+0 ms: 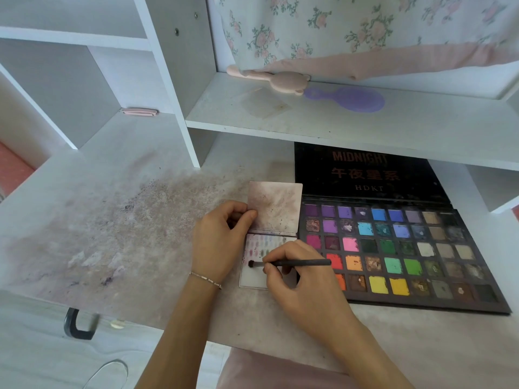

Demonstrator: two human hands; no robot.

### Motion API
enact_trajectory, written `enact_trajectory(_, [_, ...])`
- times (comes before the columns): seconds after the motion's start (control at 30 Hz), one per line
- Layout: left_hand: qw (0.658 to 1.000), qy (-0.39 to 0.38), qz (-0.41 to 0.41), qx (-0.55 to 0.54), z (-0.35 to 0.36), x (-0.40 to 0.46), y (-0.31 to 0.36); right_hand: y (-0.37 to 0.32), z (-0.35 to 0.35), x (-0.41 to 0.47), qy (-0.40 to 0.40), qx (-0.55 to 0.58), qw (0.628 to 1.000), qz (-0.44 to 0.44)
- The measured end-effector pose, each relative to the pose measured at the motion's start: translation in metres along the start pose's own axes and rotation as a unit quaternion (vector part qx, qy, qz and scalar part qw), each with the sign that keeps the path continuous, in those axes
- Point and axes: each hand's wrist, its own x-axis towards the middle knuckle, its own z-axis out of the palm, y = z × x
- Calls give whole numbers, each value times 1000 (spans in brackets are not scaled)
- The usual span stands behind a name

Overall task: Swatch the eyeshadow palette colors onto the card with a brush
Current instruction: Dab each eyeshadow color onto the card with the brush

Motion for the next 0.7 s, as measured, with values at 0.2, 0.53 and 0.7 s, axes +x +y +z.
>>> enact_trajectory(0.2, [1000, 0, -1, 6, 0, 0, 0, 0, 1, 1, 13, -4, 1000, 7])
enact_trajectory(0.53, [1000, -1, -2, 5, 0, 0, 0, 1, 1, 0, 5, -6, 1000, -2])
enact_trajectory(0.7, [1000, -2, -3, 5, 1, 0, -1, 1, 2, 1, 9, -6, 1000, 0])
